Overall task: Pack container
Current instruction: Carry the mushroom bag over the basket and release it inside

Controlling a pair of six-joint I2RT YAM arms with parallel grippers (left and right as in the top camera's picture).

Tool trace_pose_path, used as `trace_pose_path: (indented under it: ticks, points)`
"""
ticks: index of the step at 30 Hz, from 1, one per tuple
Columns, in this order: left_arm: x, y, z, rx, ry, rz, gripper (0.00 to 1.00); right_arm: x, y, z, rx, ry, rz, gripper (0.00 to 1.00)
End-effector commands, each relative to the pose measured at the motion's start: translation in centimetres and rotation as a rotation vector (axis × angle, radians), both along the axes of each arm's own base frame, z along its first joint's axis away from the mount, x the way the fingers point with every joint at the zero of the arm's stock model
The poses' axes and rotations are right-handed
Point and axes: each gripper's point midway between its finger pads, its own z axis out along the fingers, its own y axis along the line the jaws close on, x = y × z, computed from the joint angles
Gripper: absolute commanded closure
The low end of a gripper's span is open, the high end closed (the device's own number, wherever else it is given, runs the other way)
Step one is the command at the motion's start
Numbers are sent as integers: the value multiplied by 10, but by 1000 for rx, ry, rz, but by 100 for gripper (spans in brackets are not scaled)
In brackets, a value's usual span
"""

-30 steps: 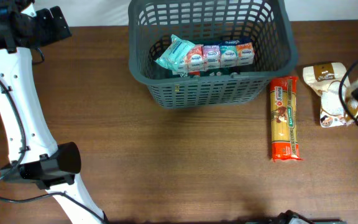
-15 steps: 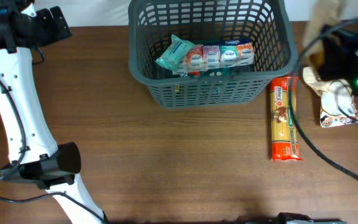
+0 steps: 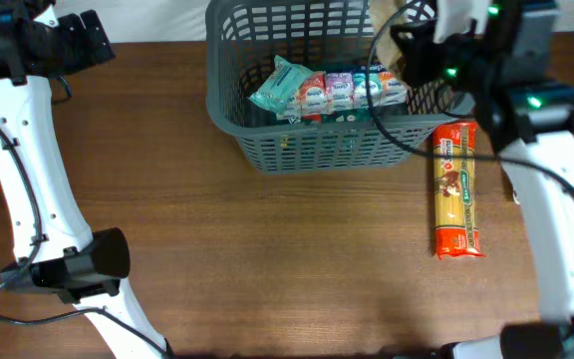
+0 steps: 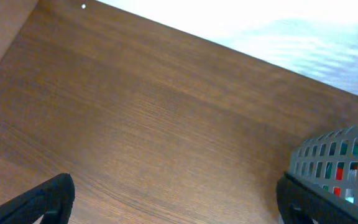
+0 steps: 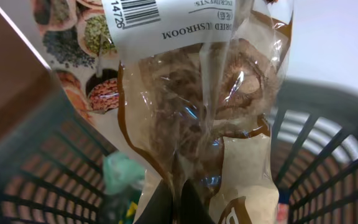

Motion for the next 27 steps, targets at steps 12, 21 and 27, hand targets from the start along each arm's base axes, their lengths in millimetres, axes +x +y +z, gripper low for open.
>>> trace_pose_path:
  ticks: [12,21,27]
  points:
    - [0,1,-2,-11,1,12,1,16,21,-102,-31,281,60,96]
    - [0,1,-2,-11,1,12,1,-13,40,-120,-83,377,138,96]
    - [0,1,-2,-11,1,12,1,-39,64,-123,-121,400,249,96]
